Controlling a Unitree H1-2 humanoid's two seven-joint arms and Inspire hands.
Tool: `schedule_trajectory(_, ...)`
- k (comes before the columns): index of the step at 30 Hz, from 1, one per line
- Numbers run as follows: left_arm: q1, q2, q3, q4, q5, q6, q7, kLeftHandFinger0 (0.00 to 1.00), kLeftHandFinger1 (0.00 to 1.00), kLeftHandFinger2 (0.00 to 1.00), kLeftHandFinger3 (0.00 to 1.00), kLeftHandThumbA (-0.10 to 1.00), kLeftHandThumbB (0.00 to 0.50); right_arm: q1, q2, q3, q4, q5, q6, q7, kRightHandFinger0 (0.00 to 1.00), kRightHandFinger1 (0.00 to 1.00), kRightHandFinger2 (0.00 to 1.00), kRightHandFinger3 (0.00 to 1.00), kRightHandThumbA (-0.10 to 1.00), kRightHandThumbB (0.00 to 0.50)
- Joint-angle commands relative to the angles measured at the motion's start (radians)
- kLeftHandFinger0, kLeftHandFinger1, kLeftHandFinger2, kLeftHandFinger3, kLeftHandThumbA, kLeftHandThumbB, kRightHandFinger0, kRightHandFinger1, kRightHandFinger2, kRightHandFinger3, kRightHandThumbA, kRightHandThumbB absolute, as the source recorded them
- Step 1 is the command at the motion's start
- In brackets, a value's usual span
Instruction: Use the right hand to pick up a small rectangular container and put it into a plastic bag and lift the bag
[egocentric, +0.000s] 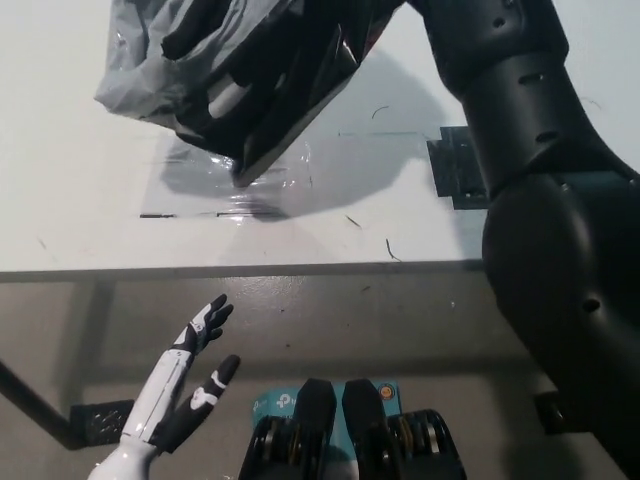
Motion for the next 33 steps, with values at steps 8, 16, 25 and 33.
schedule_trajectory(8, 0.025, 0.002, -0.012, -0.024, 0.004, -0.022, -0.007, 1.0, 1.0, 1.0, 1.0, 0.82, 0.23, 0.019, 0.048, 0.066, 0.056, -0.034, -0.097, 0.026, 0.0, 0.12, 0.75, 1.0, -0.1, 0.08)
schedule_trajectory(16, 0.002, -0.012, -0.02, -0.005, 0.009, -0.039, 0.0, 1.0, 1.0, 0.99, 1.0, 0.8, 0.213, 0.009, 0.079, 0.065, 0.098, -0.013, -0.156, 0.04, 0.0, 0.14, 0.71, 1.0, -0.1, 0.133)
schedule_trajectory(25, 0.04, -0.009, -0.02, -0.029, 0.011, -0.038, 0.0, 1.0, 1.0, 0.98, 1.0, 0.79, 0.217, 0.09, 0.035, 0.331, 0.188, -0.283, -0.274, -0.018, 0.03, 0.33, 0.73, 0.47, -0.1, 0.182)
schedule_trajectory(33, 0.005, 0.003, -0.012, -0.013, 0.015, -0.04, -0.001, 1.0, 1.0, 0.97, 1.0, 0.81, 0.218, 0.072, -0.08, 0.7, 0.225, -0.535, -0.224, 0.034, 1.0, 1.0, 1.0, 1.0, 0.37, 0.293)
